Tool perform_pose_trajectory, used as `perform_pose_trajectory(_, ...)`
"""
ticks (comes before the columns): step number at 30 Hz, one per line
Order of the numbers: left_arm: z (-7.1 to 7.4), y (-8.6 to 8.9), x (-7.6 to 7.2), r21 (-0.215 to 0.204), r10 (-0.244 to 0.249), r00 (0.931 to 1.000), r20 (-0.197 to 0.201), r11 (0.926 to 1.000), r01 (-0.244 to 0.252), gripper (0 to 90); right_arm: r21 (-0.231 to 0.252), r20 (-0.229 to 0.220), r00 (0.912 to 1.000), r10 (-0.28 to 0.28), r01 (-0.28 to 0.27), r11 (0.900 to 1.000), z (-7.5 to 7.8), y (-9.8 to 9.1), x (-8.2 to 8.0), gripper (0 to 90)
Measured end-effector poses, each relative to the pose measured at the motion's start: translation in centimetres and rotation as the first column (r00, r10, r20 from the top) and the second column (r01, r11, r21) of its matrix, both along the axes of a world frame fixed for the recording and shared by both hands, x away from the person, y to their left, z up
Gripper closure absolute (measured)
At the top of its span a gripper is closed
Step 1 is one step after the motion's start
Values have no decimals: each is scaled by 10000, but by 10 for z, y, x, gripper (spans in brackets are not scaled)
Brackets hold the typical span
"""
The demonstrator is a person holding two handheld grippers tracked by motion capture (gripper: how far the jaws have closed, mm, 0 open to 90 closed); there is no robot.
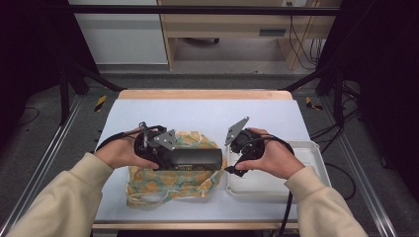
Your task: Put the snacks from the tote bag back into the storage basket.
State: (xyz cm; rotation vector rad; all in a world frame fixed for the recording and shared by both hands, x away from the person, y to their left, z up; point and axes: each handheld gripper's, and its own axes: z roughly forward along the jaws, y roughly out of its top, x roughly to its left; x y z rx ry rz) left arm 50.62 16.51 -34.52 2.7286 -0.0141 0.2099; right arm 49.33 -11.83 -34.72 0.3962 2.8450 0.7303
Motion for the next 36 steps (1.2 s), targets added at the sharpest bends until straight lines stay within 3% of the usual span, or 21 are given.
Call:
perform_pose_trajectory(18,1,-20,-5,-224,-434,9991,20,9988,434,429,-682,-348,9962,797,-819,9943,-8,19,3,219)
perform_pose_trajectory(36,0,-23,-7,-355,-628,9980,97,9974,631,424,-1483,-463,9882,1462,-1515,9773,-12,32,4,408)
